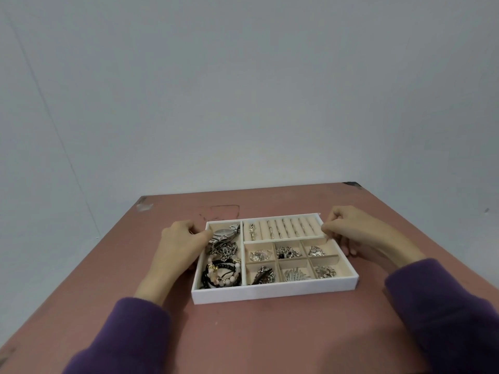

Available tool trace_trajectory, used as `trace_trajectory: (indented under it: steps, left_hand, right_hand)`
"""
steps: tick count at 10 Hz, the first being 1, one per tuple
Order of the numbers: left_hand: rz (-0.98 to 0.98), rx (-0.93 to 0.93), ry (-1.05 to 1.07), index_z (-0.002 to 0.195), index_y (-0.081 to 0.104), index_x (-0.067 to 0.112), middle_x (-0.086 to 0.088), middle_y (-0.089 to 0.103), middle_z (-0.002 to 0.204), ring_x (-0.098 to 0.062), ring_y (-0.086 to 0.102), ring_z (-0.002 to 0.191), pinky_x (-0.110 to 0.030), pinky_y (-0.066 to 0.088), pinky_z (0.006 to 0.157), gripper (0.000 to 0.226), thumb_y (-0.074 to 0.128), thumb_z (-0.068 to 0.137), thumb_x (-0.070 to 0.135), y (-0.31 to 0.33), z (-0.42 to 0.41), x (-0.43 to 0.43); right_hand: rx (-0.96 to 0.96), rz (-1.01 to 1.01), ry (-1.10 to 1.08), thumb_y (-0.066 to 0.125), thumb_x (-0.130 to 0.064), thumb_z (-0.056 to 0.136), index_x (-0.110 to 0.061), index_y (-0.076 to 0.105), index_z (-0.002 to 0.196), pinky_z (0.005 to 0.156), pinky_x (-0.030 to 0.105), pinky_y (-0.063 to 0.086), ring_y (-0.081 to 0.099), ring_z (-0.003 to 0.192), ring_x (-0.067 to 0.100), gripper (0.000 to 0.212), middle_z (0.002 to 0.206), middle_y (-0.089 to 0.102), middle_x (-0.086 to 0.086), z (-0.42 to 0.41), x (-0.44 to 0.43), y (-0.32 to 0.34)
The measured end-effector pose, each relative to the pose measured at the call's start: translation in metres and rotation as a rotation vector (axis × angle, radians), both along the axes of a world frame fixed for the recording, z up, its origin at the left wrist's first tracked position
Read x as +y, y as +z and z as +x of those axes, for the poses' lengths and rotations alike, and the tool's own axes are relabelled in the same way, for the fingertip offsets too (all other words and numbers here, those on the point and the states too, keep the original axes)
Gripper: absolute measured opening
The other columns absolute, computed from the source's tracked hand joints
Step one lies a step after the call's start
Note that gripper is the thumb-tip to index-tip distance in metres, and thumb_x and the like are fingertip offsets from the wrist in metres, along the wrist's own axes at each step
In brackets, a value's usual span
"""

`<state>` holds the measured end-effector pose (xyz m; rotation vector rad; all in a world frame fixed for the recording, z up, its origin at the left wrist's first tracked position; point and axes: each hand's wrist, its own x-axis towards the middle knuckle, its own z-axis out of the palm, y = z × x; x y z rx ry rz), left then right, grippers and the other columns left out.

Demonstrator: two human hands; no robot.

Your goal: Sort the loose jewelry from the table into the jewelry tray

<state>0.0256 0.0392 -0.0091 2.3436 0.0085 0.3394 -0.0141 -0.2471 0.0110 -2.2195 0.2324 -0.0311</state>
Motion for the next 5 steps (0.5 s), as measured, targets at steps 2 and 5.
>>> trace_trajectory:
  steps: [2, 5]
  left_hand:
    - [0.005, -0.018, 0.005, 0.074, 0.063, 0.001, -0.008, 0.060, 0.061, -0.019, 0.055, 0.054, -0.027, 0.046, 0.049, 0.023, 0.059, 0.078, 0.024, 0.001, -0.001, -0.001]
    - [-0.059, -0.213, -0.002, 0.081, 0.061, 0.037, 0.021, 0.062, 0.083, -0.005, 0.059, 0.084, -0.027, 0.046, 0.069, 0.019, 0.050, 0.071, 0.049, 0.012, -0.065, 0.016]
  right_hand:
    - [0.061, 0.029, 0.017, 0.053, -0.003, 0.073, -0.008, 0.046, 0.074, 0.037, 0.024, 0.031, 0.045, 0.039, 0.020, 0.009, 0.062, 0.050, 0.012, 0.000, -0.001, 0.002]
    - [-0.024, -0.004, -0.008, 0.061, -0.018, 0.085, -0.025, 0.059, 0.096, 0.044, 0.026, 0.042, 0.050, 0.042, 0.012, 0.013, 0.063, 0.058, 0.006, -0.039, -0.007, 0.000]
